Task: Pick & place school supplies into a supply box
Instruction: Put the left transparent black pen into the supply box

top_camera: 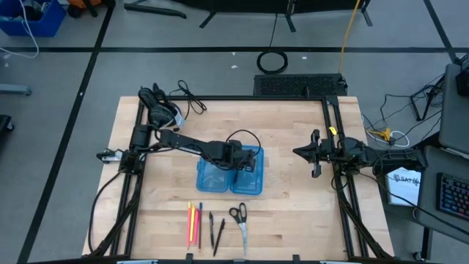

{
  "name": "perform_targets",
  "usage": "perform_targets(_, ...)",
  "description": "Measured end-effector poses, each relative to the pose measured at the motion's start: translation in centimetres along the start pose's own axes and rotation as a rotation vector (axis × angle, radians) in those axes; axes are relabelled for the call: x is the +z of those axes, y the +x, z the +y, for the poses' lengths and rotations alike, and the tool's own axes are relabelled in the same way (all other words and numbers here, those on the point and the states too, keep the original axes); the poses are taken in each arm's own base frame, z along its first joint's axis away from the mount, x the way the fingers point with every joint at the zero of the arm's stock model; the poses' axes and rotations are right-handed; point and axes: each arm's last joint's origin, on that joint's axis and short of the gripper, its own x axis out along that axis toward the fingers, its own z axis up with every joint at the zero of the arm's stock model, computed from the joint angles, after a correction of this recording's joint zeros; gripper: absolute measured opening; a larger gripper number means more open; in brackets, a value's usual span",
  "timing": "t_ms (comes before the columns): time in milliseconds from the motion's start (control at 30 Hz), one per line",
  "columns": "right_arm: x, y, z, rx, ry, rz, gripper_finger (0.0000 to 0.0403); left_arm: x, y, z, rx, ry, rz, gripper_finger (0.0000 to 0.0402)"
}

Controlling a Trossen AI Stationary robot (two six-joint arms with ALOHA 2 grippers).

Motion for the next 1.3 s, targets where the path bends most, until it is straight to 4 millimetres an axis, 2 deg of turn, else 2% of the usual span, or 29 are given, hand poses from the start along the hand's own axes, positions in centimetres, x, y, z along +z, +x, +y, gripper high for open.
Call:
perform_targets(433, 0.0, 0.0, 0.0, 0.0, 0.011, -0.001, 0.0, -0.1, 0.0, 0.6, 0.061, 0.023, 0.001, 0.0051)
perform_targets(800, 0.1, 0.0, 0.0, 0.001, 0.008, -0.007, 0.0, -0.3, -0.1, 0.3, 0.041, 0.07, -0.004, 0.0054)
perform_targets(1200, 0.2, 0.0, 0.0, 0.002, 0.009, -0.015, 0.0, -0.2, -0.1, 0.1, 0.013, 0.075, -0.004, 0.0143)
perform_targets(1300, 0.2, 0.0, 0.0, 0.002, 0.009, -0.016, 0.0, 0.2, -1.2, -0.5, -0.047, 0.11, -0.023, 0.0153)
